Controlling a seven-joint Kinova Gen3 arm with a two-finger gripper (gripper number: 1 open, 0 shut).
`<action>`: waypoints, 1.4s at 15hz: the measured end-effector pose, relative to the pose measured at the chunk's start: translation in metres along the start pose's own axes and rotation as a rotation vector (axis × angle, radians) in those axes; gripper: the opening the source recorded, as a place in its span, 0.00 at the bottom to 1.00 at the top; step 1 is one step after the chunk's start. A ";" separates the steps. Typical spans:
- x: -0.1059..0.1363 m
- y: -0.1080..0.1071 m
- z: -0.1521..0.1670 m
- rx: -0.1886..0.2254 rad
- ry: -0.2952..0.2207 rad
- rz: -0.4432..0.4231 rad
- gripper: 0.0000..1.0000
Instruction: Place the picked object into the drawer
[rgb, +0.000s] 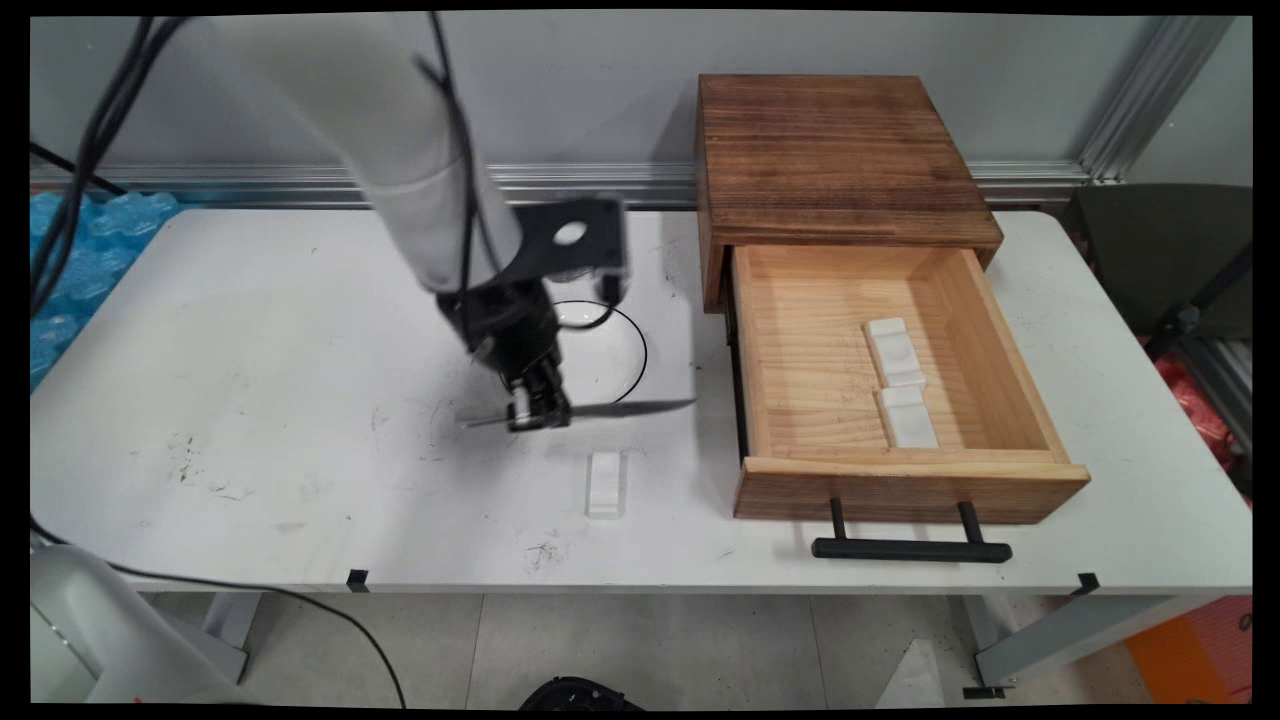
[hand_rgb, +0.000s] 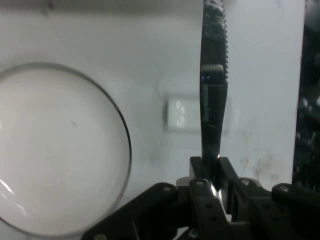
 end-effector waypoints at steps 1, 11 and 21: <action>0.011 0.001 -0.007 0.002 0.009 0.001 0.00; 0.159 -0.003 -0.001 0.042 0.094 0.009 0.00; 0.263 -0.012 0.075 0.071 0.099 0.049 0.00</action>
